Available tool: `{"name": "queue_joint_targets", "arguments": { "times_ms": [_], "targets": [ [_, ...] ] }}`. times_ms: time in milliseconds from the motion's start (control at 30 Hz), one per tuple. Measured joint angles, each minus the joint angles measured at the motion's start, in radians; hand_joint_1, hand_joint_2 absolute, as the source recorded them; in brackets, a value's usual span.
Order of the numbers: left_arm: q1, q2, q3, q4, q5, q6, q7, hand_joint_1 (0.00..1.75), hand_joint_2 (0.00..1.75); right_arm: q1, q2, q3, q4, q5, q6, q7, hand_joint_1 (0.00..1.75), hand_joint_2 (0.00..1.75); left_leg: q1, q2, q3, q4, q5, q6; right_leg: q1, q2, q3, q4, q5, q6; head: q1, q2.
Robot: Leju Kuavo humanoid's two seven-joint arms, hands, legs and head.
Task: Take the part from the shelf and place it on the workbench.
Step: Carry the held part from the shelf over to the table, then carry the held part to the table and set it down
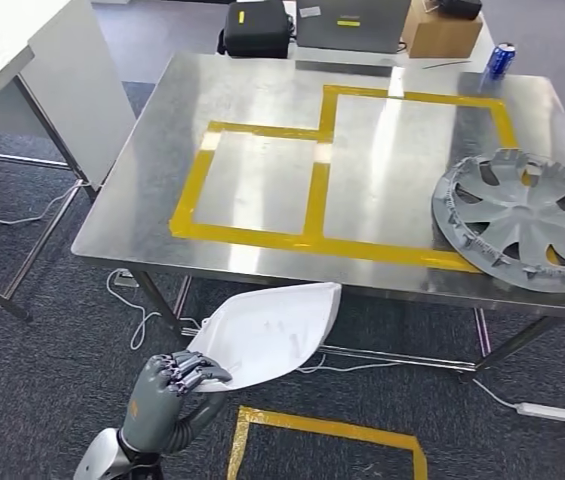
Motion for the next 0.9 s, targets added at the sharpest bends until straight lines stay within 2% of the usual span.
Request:
{"name": "queue_joint_targets", "arguments": {
  "times_ms": [33,67,100,133,167,200,233,267,300,333,400,433,467,500,533,567,600,633,700,733,767,800,833,867,900],
  "targets": [
    [-0.002,-0.001,-0.001,0.0,-0.001,0.0,0.0,1.75,1.75,-0.001,0.0,0.0,0.0,0.002,0.002,0.0,0.0,0.0,0.002,0.0,0.016,-0.009,-0.012,0.008,0.001,-0.006,-0.006,0.028,0.018,0.006,0.003,0.0],
    [-0.003,-0.001,-0.002,0.001,-0.001,0.0,0.0,1.75,1.75,-0.003,0.0,0.0,0.0,0.003,0.004,0.0,0.0,0.0,0.004,0.001,0.037,-0.018,-0.024,0.014,0.002,-0.017,-0.037,0.086,0.038,0.01,0.006,0.0],
    [-0.003,-0.001,-0.003,0.002,-0.001,0.0,0.0,1.75,1.75,-0.005,0.0,0.0,0.0,0.004,0.004,0.0,0.0,0.0,0.006,0.002,0.062,-0.03,-0.036,0.017,0.003,-0.029,-0.08,0.159,0.048,0.013,0.009,0.0],
    [-0.001,-0.001,-0.003,0.004,-0.002,0.0,0.0,1.75,1.75,-0.005,0.0,0.0,0.0,0.004,0.005,0.0,0.0,0.0,0.006,0.003,0.088,-0.042,-0.049,0.02,0.004,-0.043,-0.132,0.231,0.04,0.014,0.013,0.0],
    [-0.001,-0.001,-0.004,0.006,-0.002,0.0,0.0,1.75,1.75,-0.003,0.0,0.0,0.0,0.004,0.006,0.001,0.0,0.0,0.006,0.004,0.116,-0.053,-0.064,0.021,0.004,-0.051,-0.182,0.286,0.007,0.014,0.014,0.0],
    [0.0,0.0,-0.004,0.008,-0.002,0.0,0.0,1.75,1.75,0.0,0.0,0.0,0.0,0.004,0.007,0.002,0.0,0.0,0.006,0.004,0.144,-0.063,-0.079,0.022,0.004,-0.055,-0.225,0.313,-0.043,0.014,0.016,0.0],
    [0.0,0.0,-0.004,0.009,-0.002,0.0,0.0,1.75,1.75,0.004,0.0,0.0,0.0,0.004,0.007,0.003,0.0,0.0,0.006,0.003,0.174,-0.073,-0.095,0.022,0.004,-0.056,-0.262,0.316,-0.093,0.015,0.017,0.0],
    [0.001,0.0,-0.004,0.01,-0.002,0.0,0.0,1.75,1.75,0.007,0.0,0.0,0.0,0.004,0.008,0.004,0.0,0.0,0.006,0.002,0.204,-0.081,-0.111,0.022,0.004,-0.056,-0.29,0.298,-0.125,0.016,0.019,0.0],
    [0.001,0.0,-0.005,0.011,-0.002,0.0,0.0,1.75,1.75,0.01,0.0,0.0,0.0,0.005,0.008,0.004,0.0,0.0,0.006,0.001,0.236,-0.089,-0.129,0.02,0.004,-0.057,-0.313,0.262,-0.121,0.017,0.02,0.0],
    [0.001,0.0,-0.005,0.012,-0.002,0.0,0.0,1.75,1.75,0.014,0.0,0.0,0.001,0.005,0.008,0.004,0.0,0.0,0.006,0.001,0.266,-0.097,-0.148,0.017,0.003,-0.061,-0.331,0.211,-0.061,0.016,0.021,0.0],
    [0.001,0.0,-0.005,0.017,-0.001,0.0,0.0,1.75,1.75,0.021,0.0,0.0,0.005,0.005,0.009,0.005,0.0,0.0,0.003,0.001,0.327,-0.11,-0.193,0.01,0.004,-0.083,-0.352,0.106,0.143,0.009,0.024,0.0],
    [0.001,0.001,-0.005,0.019,-0.002,0.0,0.0,1.75,1.75,0.023,0.0,0.0,0.008,0.005,0.011,0.006,0.0,0.0,0.001,0.001,0.356,-0.123,-0.216,0.006,0.005,-0.092,-0.349,0.078,0.216,0.001,0.022,0.0],
    [0.0,0.001,-0.005,0.021,-0.002,0.0,0.0,1.75,1.75,0.021,0.0,0.0,0.009,0.005,0.012,0.006,0.0,0.0,-0.001,0.0,0.383,-0.128,-0.225,0.001,0.006,-0.095,-0.34,0.065,0.244,-0.006,0.02,0.0],
    [-0.002,0.0,-0.005,0.021,-0.001,0.0,0.0,1.75,1.75,0.014,0.0,0.0,0.009,0.005,0.012,0.006,0.0,0.0,-0.001,0.0,0.396,-0.12,-0.22,-0.005,0.007,-0.089,-0.319,0.069,0.229,-0.015,0.018,0.0],
    [-0.006,-0.001,-0.005,0.021,0.0,0.0,0.0,1.75,1.75,0.007,0.0,0.0,0.009,0.005,0.013,0.005,0.0,0.0,0.0,0.001,0.394,-0.086,-0.204,-0.011,0.007,-0.081,-0.302,0.066,0.22,-0.021,0.016,0.0],
    [-0.01,-0.003,-0.006,0.021,0.004,0.001,0.0,1.75,1.75,-0.001,0.0,0.0,0.008,0.005,0.013,0.005,0.0,0.0,0.0,0.001,0.373,-0.03,-0.183,-0.016,0.006,-0.075,-0.287,0.064,0.216,-0.027,0.015,0.0],
    [-0.013,-0.005,-0.006,0.021,0.013,0.0,0.002,1.75,1.75,-0.007,0.0,0.0,0.008,0.005,0.012,0.005,0.0,0.0,0.001,0.001,0.331,0.04,-0.179,-0.02,0.006,-0.069,-0.273,0.063,0.213,-0.035,0.012,0.0],
    [-0.014,-0.007,-0.006,0.021,0.026,-0.005,0.01,1.75,1.75,-0.01,0.0,0.0,0.008,0.004,0.012,0.005,0.0,0.0,0.001,0.001,0.28,0.107,-0.197,-0.023,0.006,-0.066,-0.266,0.062,0.209,-0.04,0.009,0.0],
    [-0.016,-0.014,-0.001,0.023,0.06,-0.033,0.042,1.75,1.75,-0.011,0.0,-0.001,0.008,0.002,0.011,0.006,0.0,0.0,0.001,0.001,0.179,0.195,-0.282,-0.024,0.006,-0.055,-0.252,0.06,0.193,-0.046,0.005,0.0],
    [-0.019,-0.02,0.005,0.025,0.08,-0.056,0.066,1.75,1.75,-0.01,0.0,-0.001,0.008,0.002,0.012,0.007,0.0,0.0,0.0,0.001,0.142,0.209,-0.322,-0.022,0.007,-0.051,-0.242,0.059,0.183,-0.047,0.003,0.0],
    [-0.025,-0.028,0.014,0.03,0.103,-0.084,0.087,1.75,1.75,-0.008,0.0,-0.002,0.008,0.002,0.014,0.007,0.0,0.0,-0.001,0.001,0.116,0.204,-0.34,-0.018,0.008,-0.048,-0.23,0.057,0.174,-0.047,0.003,0.0],
    [-0.034,-0.037,0.026,0.038,0.126,-0.112,0.106,1.75,1.75,-0.006,0.0,-0.002,0.008,0.004,0.017,0.008,0.0,0.0,-0.003,0.001,0.098,0.179,-0.325,-0.012,0.01,-0.046,-0.215,0.056,0.163,-0.047,0.001,0.0],
    [-0.047,-0.049,0.041,0.049,0.144,-0.135,0.116,1.75,1.75,-0.005,0.0,-0.002,0.008,0.006,0.02,0.009,0.0,0.0,-0.006,0.001,0.089,0.135,-0.273,-0.004,0.011,-0.045,-0.203,0.056,0.154,-0.047,-0.001,0.0],
    [-0.061,-0.061,0.057,0.062,0.156,-0.153,0.121,1.75,1.75,-0.004,0.001,-0.003,0.008,0.009,0.023,0.012,0.0,0.0,-0.012,0.002,0.085,0.081,-0.203,0.007,0.013,-0.044,-0.194,0.055,0.146,-0.046,-0.002,0.0],
    [-0.077,-0.073,0.076,0.077,0.158,-0.165,0.124,1.75,1.75,-0.005,0.002,-0.003,0.008,0.013,0.025,0.015,0.0,0.0,-0.017,-0.001,0.081,0.035,-0.151,0.016,0.015,-0.041,-0.188,0.057,0.139,-0.044,-0.003,0.0]
  ]
}}
